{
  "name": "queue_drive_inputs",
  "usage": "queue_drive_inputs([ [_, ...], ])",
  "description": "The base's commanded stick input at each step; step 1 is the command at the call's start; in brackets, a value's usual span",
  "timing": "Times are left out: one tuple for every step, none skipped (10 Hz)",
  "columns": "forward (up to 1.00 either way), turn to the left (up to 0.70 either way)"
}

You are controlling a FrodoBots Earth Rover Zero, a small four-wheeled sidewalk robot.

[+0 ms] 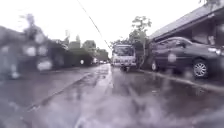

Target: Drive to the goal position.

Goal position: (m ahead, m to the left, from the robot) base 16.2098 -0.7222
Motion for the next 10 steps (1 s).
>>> queue_drive_inputs([
  [1.00,0.00],
  [1.00,0.00],
  [1.00,0.00],
  [1.00,0.00],
  [1.00,0.19],
  [1.00,0.27],
  [1.00,0.14],
  [1.00,0.00],
  [1.00,0.00],
  [1.00,0.00],
])
